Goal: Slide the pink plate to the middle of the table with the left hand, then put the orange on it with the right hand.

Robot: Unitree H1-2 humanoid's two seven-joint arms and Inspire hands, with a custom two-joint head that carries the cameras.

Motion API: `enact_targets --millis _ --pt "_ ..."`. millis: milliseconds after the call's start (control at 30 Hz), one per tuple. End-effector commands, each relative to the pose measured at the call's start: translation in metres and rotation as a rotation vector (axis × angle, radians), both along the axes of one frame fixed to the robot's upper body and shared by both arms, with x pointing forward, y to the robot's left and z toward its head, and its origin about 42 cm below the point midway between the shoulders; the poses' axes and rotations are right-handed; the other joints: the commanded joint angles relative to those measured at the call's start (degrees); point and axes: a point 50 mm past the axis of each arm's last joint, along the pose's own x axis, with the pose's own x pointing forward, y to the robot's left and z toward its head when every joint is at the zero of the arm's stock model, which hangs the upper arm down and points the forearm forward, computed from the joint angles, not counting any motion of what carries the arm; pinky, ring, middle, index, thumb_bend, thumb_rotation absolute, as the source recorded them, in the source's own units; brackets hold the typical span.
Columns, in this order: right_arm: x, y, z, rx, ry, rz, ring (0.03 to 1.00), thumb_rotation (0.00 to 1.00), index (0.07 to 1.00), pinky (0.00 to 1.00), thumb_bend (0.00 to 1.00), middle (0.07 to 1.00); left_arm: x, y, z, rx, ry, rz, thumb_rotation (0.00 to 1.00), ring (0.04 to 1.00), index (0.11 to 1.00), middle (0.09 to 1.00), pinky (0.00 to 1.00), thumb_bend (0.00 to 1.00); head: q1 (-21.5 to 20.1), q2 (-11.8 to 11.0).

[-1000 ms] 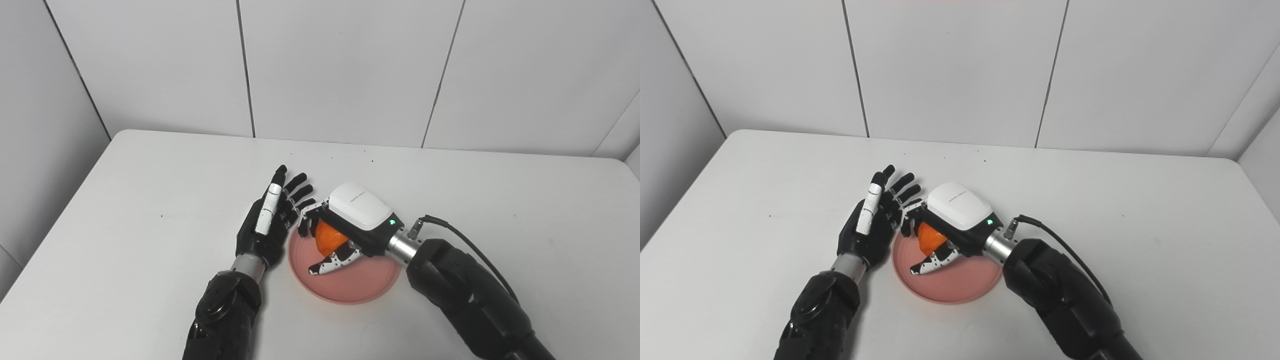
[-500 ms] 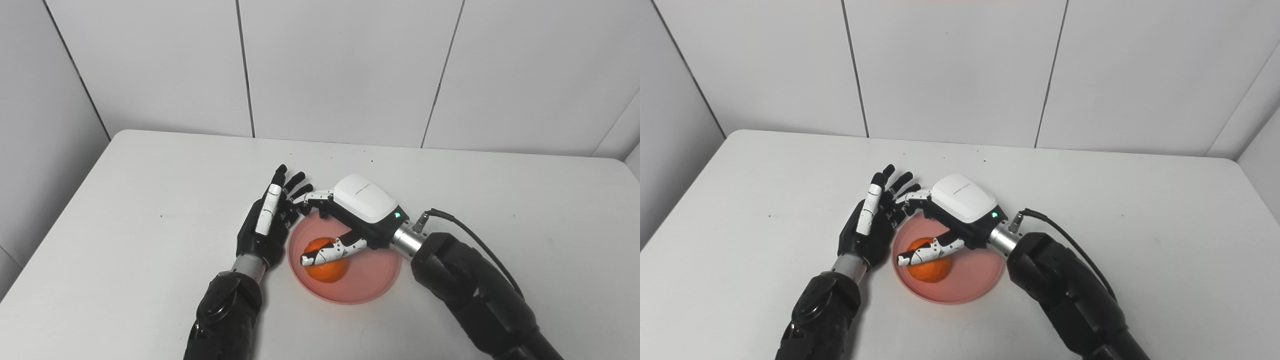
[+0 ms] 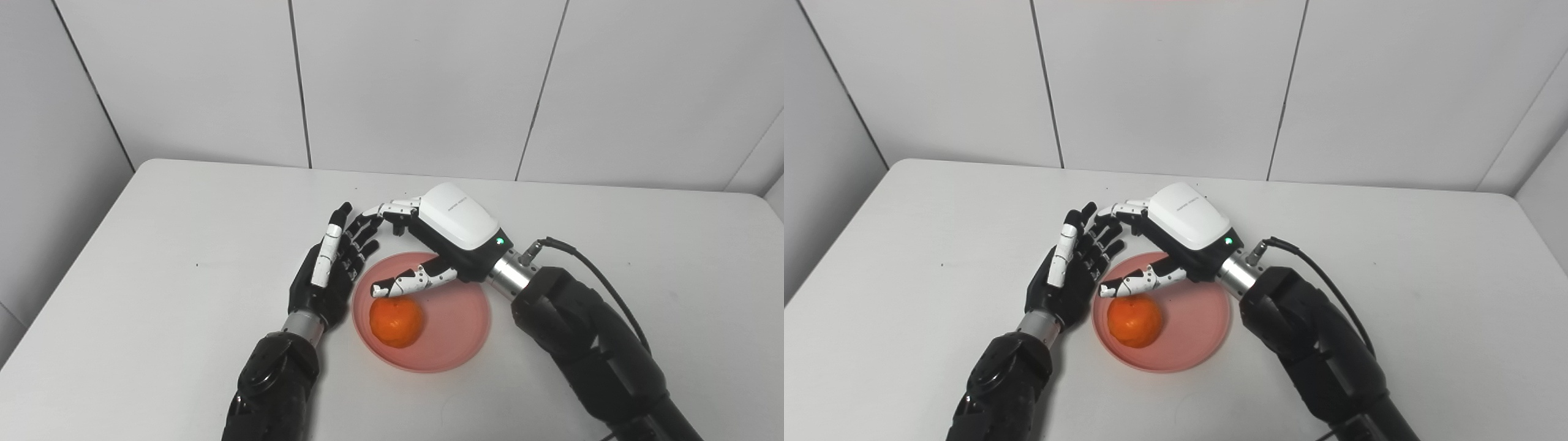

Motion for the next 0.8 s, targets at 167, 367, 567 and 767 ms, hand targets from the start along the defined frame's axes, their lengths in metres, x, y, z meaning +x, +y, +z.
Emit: enact_targets --millis 167,367,567,767 --pt "0.004 -0.008 0.062 0.19 -0.149 -0.037 0.464 1.0 0.705 0.34 0.83 0.652 0.004 -0.003 -0.002 0.008 0.023 0.018 0.66 0.884 1.0 0.876 0.9 0.82 0.2 0.0" --pt "0.006 -0.03 0.051 0.417 -0.067 -0.099 0.556 1.0 0.693 0.46 0.81 0.654 0.005 -0.001 0.001 0.02 -0.051 0.079 0.67 0.892 1.0 0.866 0.86 0.78 -0.1 -0.1" --pt "0.012 -0.061 -0.015 0.818 0.2 -0.233 0.637 1.0 0.726 0.54 0.87 0.697 0.012 -0.001 0.005 0.129 -0.215 0.184 0.69 0.894 0.954 0.87 0.87 0.83 -0.5 -0.1" --pt "0.005 -0.066 -0.064 1.21 0.506 -0.337 0.735 1.0 0.804 0.59 0.79 0.788 0.024 -0.004 0.012 0.195 -0.298 0.22 0.68 0.925 0.937 0.901 0.96 0.84 -0.9 0.0"
